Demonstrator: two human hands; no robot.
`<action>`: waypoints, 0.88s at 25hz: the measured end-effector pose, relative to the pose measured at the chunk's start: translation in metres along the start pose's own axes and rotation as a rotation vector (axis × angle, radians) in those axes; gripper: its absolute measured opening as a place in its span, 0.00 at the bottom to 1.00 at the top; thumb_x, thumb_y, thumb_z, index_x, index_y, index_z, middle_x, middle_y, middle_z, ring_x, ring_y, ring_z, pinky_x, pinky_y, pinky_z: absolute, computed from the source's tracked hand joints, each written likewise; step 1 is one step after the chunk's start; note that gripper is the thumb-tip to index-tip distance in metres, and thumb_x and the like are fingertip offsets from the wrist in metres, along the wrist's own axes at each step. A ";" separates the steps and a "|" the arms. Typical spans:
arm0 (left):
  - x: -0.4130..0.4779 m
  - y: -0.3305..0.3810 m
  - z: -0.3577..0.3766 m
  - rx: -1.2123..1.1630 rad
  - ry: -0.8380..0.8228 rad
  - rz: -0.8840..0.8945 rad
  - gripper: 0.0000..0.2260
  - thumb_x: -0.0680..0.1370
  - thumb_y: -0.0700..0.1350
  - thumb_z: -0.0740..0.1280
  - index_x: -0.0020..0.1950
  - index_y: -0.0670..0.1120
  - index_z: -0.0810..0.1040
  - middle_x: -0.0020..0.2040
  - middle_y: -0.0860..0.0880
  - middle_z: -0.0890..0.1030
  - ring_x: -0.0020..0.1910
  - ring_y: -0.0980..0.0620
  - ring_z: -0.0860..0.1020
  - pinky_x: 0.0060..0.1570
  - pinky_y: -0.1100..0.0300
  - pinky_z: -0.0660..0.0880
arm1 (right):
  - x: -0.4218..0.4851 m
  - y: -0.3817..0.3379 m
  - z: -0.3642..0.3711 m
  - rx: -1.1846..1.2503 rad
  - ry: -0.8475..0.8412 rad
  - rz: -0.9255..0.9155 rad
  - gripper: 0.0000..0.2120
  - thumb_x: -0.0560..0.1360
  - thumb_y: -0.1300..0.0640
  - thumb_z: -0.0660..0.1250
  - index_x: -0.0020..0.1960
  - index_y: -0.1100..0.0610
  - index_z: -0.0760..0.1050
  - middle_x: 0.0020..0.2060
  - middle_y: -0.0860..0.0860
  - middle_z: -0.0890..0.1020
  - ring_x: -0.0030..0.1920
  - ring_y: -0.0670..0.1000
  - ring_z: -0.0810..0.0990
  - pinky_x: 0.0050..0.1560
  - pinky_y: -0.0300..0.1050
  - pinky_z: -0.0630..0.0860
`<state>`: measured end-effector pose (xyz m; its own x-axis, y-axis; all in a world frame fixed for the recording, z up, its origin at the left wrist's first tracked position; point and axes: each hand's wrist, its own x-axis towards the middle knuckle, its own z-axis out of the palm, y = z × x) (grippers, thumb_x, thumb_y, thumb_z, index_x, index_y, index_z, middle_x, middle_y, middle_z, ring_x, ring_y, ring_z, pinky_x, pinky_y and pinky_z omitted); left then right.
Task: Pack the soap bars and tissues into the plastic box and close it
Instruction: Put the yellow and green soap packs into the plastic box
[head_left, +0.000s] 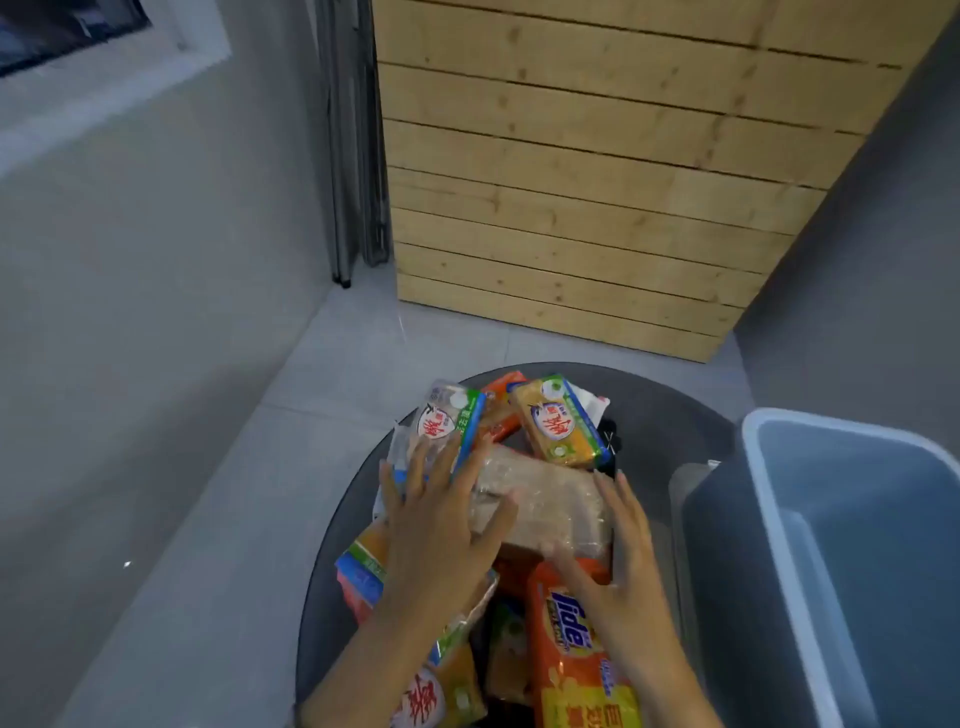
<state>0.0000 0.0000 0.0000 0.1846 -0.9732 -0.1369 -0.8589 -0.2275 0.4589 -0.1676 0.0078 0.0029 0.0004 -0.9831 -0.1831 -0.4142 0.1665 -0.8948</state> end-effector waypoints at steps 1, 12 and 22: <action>-0.001 -0.001 0.003 0.048 0.012 0.035 0.32 0.71 0.71 0.38 0.74 0.65 0.46 0.78 0.58 0.52 0.77 0.53 0.41 0.68 0.48 0.27 | 0.003 0.004 0.002 -0.003 -0.035 -0.041 0.38 0.60 0.36 0.68 0.66 0.29 0.55 0.74 0.33 0.51 0.73 0.42 0.56 0.67 0.46 0.68; -0.016 -0.003 0.016 -0.030 0.101 0.234 0.40 0.66 0.73 0.34 0.72 0.60 0.61 0.73 0.60 0.66 0.74 0.60 0.58 0.75 0.47 0.41 | -0.011 0.039 -0.012 0.303 -0.266 -0.055 0.28 0.58 0.37 0.67 0.58 0.31 0.72 0.64 0.22 0.58 0.57 0.33 0.71 0.37 0.29 0.78; -0.098 0.016 0.026 -0.488 -0.172 0.280 0.38 0.67 0.76 0.47 0.74 0.62 0.50 0.71 0.61 0.65 0.68 0.69 0.63 0.70 0.61 0.63 | -0.049 0.045 -0.012 0.509 -0.136 0.052 0.29 0.72 0.49 0.68 0.72 0.46 0.64 0.60 0.46 0.78 0.47 0.46 0.84 0.33 0.33 0.79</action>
<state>-0.0444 0.0929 -0.0025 -0.1323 -0.9885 -0.0737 -0.5368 0.0090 0.8437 -0.1969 0.0623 -0.0235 0.1240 -0.9594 -0.2534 0.0772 0.2640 -0.9614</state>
